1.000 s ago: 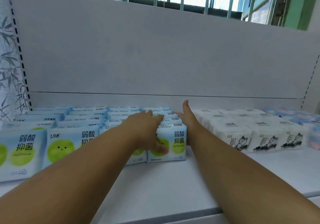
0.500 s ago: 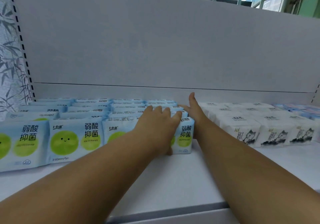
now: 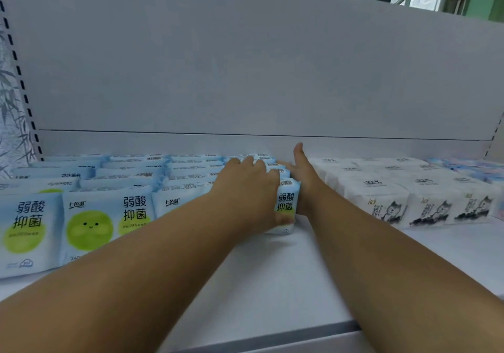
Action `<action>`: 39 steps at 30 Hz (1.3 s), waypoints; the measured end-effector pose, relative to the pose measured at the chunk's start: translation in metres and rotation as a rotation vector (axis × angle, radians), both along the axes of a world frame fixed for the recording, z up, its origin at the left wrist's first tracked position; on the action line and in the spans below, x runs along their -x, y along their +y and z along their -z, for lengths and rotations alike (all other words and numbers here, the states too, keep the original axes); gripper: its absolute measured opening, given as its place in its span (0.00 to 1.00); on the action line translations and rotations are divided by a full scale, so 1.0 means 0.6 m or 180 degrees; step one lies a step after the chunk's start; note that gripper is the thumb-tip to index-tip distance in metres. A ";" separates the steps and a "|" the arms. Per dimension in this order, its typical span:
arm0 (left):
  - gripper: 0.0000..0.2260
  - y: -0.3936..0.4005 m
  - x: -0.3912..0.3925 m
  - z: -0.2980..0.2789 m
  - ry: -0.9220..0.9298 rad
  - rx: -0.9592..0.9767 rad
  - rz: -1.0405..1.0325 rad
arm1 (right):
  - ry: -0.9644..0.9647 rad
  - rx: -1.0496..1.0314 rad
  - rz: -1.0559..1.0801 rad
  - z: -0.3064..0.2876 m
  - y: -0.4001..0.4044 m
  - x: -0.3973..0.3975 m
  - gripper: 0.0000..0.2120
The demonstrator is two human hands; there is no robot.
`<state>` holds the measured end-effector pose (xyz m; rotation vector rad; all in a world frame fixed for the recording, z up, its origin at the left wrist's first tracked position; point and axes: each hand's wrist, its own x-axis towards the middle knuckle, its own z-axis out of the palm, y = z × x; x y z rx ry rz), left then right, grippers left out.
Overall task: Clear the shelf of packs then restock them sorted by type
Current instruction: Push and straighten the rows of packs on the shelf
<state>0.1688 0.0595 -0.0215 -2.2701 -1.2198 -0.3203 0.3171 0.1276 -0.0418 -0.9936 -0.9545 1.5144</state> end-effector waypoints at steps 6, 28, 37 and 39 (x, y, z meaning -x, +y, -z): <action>0.36 0.018 -0.019 -0.011 0.0186 0.0392 -0.0171 | 0.0264 -0.0015 -0.0015 0.010 -0.007 -0.009 0.47; 0.41 0.028 -0.002 -0.040 -0.0087 0.1225 0.0013 | 0.0306 -0.0194 0.0315 0.012 -0.016 0.019 0.43; 0.38 0.112 -0.016 -0.032 -0.0528 0.1844 -0.0724 | 0.0395 -0.0173 0.0199 0.009 -0.006 0.019 0.43; 0.37 0.113 -0.015 -0.030 -0.0480 0.1860 -0.0693 | 0.0358 -0.0203 0.0025 0.009 -0.011 0.015 0.42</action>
